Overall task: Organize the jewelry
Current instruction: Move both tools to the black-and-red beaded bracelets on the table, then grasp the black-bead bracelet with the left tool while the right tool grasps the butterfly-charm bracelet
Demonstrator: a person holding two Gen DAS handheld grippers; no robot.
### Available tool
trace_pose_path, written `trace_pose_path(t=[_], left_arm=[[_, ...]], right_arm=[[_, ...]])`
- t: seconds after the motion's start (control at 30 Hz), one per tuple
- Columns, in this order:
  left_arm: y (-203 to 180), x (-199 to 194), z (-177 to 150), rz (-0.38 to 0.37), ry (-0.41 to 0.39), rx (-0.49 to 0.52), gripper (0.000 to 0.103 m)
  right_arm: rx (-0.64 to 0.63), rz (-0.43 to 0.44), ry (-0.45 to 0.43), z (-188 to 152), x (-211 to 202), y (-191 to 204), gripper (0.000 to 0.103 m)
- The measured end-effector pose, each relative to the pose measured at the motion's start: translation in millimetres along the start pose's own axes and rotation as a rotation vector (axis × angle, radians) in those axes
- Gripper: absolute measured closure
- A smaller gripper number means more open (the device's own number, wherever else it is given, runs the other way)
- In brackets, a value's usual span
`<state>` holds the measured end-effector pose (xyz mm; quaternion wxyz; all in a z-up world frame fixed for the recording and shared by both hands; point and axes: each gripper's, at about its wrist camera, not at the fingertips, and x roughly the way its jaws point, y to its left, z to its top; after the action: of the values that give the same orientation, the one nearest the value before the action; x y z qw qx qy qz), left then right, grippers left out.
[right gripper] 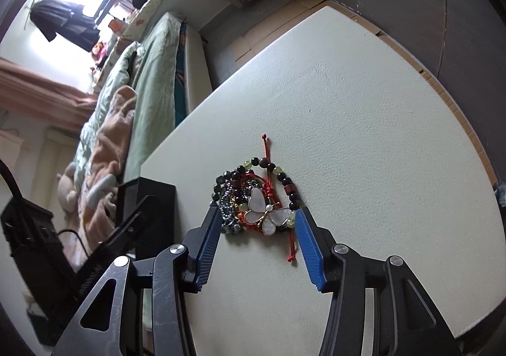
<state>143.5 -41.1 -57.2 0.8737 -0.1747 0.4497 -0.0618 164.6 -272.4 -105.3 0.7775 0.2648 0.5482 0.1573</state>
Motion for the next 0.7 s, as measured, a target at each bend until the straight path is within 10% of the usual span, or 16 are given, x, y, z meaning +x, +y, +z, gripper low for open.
trace_pose_path(t=[0.7], left_arm=[[8.6,-15.9,-5.6,0.008,-0.016,-0.017,0.072]], right_arm=[[-0.131,-0.138,0.015,0.3,20.3,10.4,0.065]])
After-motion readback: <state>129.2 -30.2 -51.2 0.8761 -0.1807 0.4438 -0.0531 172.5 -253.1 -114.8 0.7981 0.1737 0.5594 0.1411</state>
